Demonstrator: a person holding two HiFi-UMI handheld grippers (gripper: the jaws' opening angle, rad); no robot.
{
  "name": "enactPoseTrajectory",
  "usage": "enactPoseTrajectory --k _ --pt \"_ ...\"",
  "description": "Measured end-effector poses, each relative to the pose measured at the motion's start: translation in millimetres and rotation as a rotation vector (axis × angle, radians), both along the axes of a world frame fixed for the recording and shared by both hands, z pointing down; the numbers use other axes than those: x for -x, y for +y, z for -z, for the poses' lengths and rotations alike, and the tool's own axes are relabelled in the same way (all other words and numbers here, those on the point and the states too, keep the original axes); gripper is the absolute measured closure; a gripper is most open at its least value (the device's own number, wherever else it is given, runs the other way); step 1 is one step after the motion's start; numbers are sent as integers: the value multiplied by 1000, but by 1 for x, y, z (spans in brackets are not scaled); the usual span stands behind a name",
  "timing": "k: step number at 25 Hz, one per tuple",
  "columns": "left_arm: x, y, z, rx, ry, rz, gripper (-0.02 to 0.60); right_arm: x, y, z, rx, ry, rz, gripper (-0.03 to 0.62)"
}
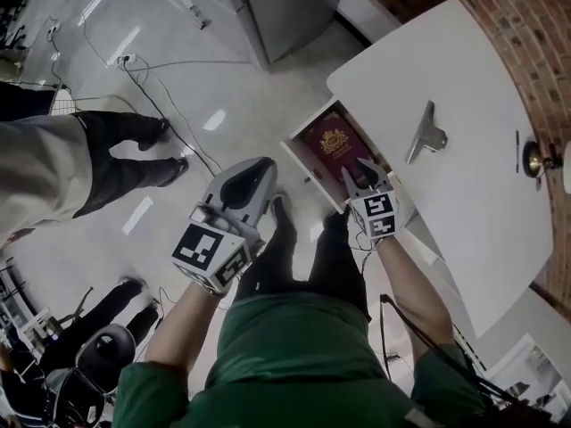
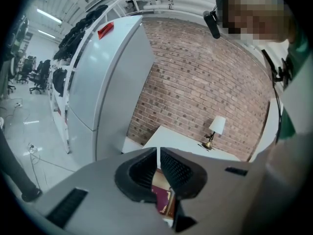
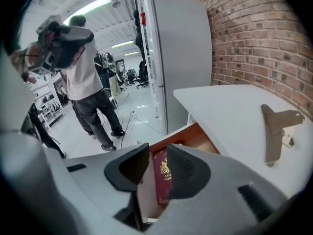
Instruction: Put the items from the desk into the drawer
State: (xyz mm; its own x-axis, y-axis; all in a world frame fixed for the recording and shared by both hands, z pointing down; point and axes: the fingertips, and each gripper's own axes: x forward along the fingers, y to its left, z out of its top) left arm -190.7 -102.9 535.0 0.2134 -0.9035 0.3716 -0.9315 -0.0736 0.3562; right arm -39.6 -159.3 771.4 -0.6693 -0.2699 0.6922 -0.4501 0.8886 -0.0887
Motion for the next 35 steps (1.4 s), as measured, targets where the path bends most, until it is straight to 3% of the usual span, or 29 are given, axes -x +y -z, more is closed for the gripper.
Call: enactPoseTrajectory --k 8,16,20,28,35 --pt "-3 -10 19 -73 -15 1 565 -3 -11 74 -87 -85 -3 485" --pt "-5 -15 53 -121 -27 10 565 5 -29 192 -189 -237 3 511" --pt "-8 -18 74 -160 -31 16 566 4 -41 251 -240 -290 -42 584" --pt "-18 -34 133 -262 -51 11 565 7 -49 359 -332 -406 -51 591" --pt "-29 -46 195 -412 -78 -21 565 16 -45 441 -467 -489 6 591"
